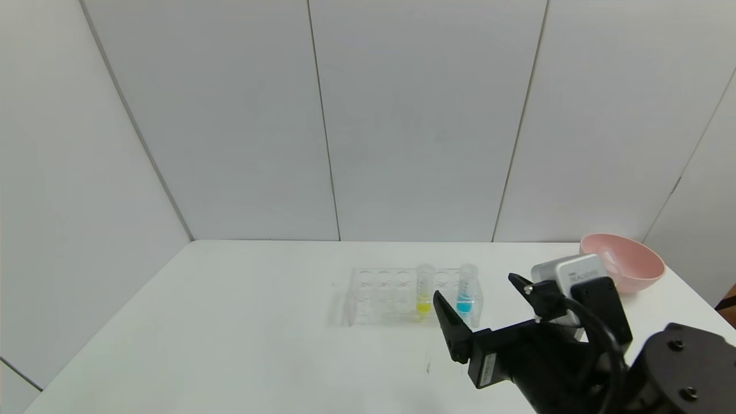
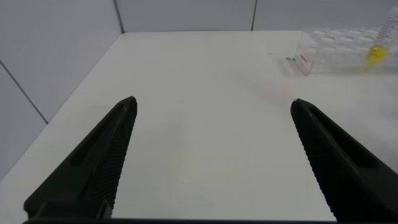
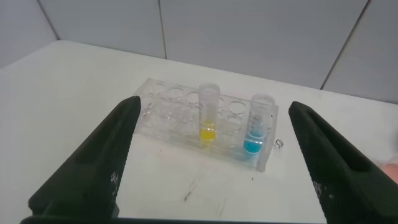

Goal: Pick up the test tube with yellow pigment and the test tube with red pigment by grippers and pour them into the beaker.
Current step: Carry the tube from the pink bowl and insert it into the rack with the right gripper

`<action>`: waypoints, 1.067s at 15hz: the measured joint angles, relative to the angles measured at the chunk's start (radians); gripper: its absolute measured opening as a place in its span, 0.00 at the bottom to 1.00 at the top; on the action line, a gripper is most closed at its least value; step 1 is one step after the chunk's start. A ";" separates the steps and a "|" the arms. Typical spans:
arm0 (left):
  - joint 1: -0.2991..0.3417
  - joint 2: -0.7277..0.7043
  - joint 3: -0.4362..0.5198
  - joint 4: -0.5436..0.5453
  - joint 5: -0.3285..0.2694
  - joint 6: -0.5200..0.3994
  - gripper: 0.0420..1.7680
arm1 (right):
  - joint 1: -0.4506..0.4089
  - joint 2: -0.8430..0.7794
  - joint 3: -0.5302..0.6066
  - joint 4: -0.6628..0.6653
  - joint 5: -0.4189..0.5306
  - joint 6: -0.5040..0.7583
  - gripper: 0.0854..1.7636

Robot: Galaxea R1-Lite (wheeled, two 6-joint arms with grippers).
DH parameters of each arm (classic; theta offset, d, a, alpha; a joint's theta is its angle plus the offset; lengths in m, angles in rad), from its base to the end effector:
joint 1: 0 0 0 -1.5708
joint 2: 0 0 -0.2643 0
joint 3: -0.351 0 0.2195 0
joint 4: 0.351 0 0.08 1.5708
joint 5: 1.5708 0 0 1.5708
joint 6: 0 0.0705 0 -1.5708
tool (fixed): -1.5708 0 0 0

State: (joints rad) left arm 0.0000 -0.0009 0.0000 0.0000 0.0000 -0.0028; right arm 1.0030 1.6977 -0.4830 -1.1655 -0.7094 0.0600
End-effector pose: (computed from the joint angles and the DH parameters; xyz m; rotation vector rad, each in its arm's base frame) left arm 0.0922 0.0000 0.0756 -0.0028 -0.0009 0.0000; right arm 0.2051 0.2361 0.0887 0.0223 0.0411 0.2924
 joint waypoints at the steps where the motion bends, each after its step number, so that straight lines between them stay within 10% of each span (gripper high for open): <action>1: 0.000 0.000 0.000 0.000 0.000 0.000 1.00 | -0.003 0.026 -0.003 -0.015 -0.001 0.002 0.96; 16: 0.000 0.000 0.000 0.000 0.000 0.000 1.00 | -0.157 0.393 -0.209 -0.061 0.031 0.115 0.96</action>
State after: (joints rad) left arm 0.0000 -0.0009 0.0000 0.0000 0.0000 -0.0028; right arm 0.8455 2.0902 -0.6917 -1.2262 -0.6779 0.1747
